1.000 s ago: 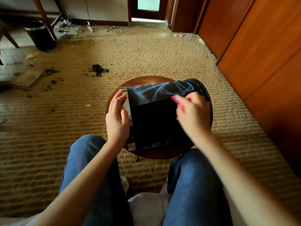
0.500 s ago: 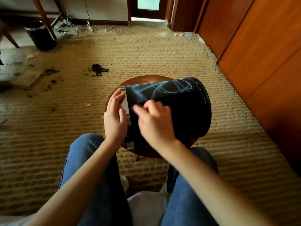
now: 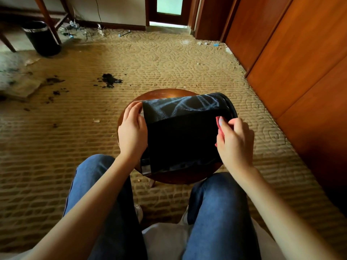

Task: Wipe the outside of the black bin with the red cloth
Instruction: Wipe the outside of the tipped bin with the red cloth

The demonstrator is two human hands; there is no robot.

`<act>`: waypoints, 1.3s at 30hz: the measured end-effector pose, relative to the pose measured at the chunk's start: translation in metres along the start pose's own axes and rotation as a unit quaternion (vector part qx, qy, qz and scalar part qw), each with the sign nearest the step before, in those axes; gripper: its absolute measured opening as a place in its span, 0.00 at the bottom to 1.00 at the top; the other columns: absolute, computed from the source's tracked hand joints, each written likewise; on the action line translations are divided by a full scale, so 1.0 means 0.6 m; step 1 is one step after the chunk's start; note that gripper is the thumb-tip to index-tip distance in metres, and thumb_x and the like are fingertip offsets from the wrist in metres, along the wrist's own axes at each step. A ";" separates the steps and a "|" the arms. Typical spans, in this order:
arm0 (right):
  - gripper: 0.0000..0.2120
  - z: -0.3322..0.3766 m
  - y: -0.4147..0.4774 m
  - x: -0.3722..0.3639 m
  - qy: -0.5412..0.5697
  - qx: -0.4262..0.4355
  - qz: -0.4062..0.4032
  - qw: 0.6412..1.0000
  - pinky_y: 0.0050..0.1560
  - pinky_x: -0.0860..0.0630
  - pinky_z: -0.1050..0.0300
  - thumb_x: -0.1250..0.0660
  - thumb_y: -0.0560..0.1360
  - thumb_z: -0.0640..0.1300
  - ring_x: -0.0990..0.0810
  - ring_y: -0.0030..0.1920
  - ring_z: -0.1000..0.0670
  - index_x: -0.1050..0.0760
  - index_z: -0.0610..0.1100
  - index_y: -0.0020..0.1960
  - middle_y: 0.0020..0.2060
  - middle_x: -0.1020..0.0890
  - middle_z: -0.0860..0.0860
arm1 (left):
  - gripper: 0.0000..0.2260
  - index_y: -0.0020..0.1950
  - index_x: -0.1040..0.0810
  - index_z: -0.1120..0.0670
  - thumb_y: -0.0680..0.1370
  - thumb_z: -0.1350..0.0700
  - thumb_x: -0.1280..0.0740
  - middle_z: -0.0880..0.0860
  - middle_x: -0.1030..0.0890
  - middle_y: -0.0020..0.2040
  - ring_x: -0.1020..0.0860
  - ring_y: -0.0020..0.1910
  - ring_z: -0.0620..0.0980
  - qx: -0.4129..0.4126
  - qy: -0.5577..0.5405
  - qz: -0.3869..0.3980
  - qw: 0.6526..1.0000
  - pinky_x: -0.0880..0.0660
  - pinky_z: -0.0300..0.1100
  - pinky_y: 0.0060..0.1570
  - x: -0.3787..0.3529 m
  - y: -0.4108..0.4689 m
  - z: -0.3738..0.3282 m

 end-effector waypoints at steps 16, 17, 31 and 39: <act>0.14 -0.024 0.012 0.007 -0.048 0.058 0.027 0.997 0.37 0.34 0.47 0.43 0.79 0.41 0.27 0.41 0.38 0.19 0.39 0.53 0.41 0.25 0.42 | 0.23 0.66 0.27 0.54 0.75 0.53 0.49 0.48 0.27 0.68 0.30 0.66 0.47 0.008 0.041 0.016 0.999 0.32 0.54 0.66 -0.002 0.022 -0.008; 0.14 -0.024 0.011 0.009 -0.054 0.075 0.022 0.995 0.37 0.34 0.47 0.43 0.79 0.41 0.27 0.41 0.38 0.19 0.40 0.52 0.41 0.24 0.42 | 0.23 0.66 0.27 0.54 0.75 0.53 0.49 0.49 0.27 0.68 0.29 0.66 0.47 0.009 0.038 0.015 0.999 0.32 0.54 0.66 -0.002 0.023 -0.007; 0.10 -0.017 0.137 -0.036 -0.086 0.045 0.106 0.990 0.45 0.33 0.44 0.37 0.74 0.34 0.28 0.49 0.36 0.19 0.39 0.50 0.44 0.26 0.40 | 0.21 0.65 0.26 0.54 0.76 0.55 0.48 0.48 0.27 0.67 0.27 0.64 0.48 -0.031 0.065 0.002 0.997 0.28 0.54 0.59 0.003 -0.004 -0.013; 0.13 0.004 0.068 -0.008 -0.050 0.101 0.036 0.993 0.37 0.35 0.48 0.42 0.77 0.41 0.26 0.40 0.38 0.19 0.40 0.47 0.39 0.25 0.42 | 0.21 0.65 0.26 0.56 0.75 0.56 0.48 0.50 0.26 0.66 0.28 0.65 0.49 -0.033 0.049 0.006 0.998 0.29 0.55 0.61 0.001 -0.001 -0.011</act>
Point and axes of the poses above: each hand's wrist, its own y-axis towards the middle knuckle, its own x-axis out of the back of the hand, z = x × y, the point moved 4 cm from there along y, towards the middle knuckle
